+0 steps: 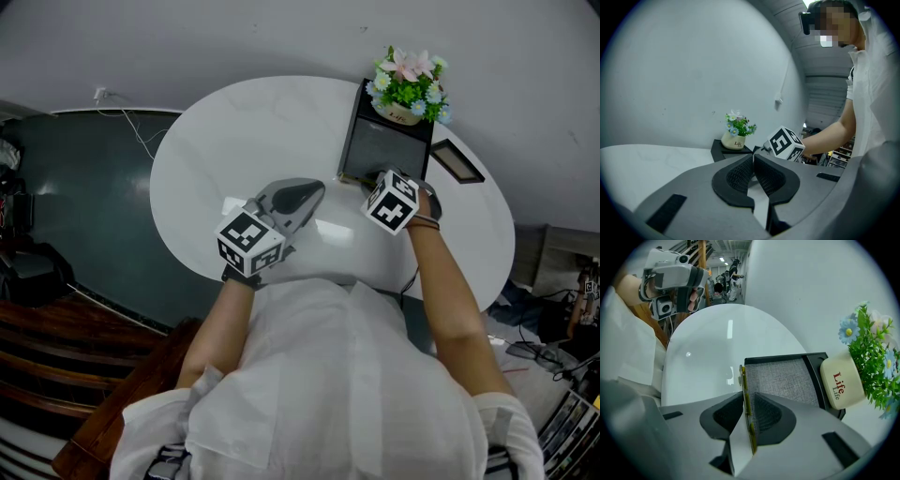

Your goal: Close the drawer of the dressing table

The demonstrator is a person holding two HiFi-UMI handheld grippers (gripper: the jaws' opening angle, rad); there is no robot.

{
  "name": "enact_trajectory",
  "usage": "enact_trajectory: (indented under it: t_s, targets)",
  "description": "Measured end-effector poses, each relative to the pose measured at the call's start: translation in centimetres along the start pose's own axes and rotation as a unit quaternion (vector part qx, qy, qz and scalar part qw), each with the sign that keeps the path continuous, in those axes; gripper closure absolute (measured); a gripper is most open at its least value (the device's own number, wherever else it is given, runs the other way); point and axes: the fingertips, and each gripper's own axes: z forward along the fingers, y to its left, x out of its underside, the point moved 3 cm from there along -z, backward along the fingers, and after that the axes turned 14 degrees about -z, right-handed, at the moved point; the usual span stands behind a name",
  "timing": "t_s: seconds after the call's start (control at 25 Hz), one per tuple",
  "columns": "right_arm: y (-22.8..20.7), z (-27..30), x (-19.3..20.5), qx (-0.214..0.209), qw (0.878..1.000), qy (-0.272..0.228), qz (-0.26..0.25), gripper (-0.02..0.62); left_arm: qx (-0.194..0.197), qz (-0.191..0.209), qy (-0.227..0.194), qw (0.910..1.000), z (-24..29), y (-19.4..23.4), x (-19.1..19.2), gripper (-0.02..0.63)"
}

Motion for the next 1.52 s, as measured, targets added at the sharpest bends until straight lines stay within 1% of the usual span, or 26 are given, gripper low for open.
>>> enact_trajectory:
  t_s: [0.28,0.84,0.96,1.08,1.24,1.36,1.44,1.52]
  targets:
    - [-0.3,0.1,0.1,0.007,1.0,0.002,0.002,0.54,-0.001,0.003,0.0,1.0,0.1,0.0,-0.1,0.584]
    - [-0.3,0.0,0.1,0.007,1.0,0.003,0.012,0.538,-0.005,0.019,-0.007,0.9998,-0.9,-0.9,-1.1,0.584]
    - [-0.2,-0.2,0.0,0.003,1.0,-0.002,0.024,0.534,-0.008,0.022,-0.01,0.9997,-1.4,-1.1,-1.3,0.584]
    - [-0.5,-0.5,-0.2,0.015,0.999,-0.011,0.039,0.538,-0.01,0.025,-0.014,0.9995,-1.8,-1.4,-1.5,0.584]
    - [-0.8,-1.0,1.1,0.025,0.997,-0.005,0.074,0.538,-0.011,0.028,-0.018,0.9994,-2.1,-1.6,-1.8,0.584]
    - [-1.6,-2.7,1.6,0.053,0.991,-0.037,0.113,0.538,-0.011,0.03,-0.02,0.9993,-2.3,-1.9,-1.9,0.584]
    - [-1.7,-4.2,2.1,0.071,0.982,-0.07,0.161,0.538,-0.01,0.032,-0.022,0.9992,-2.3,-2.1,-2.0,0.584]
    - [-1.8,-5.8,2.7,0.091,0.967,-0.11,0.21,0.538,-0.009,0.035,-0.024,0.9991,-2.3,-2.3,-2.2,0.584]
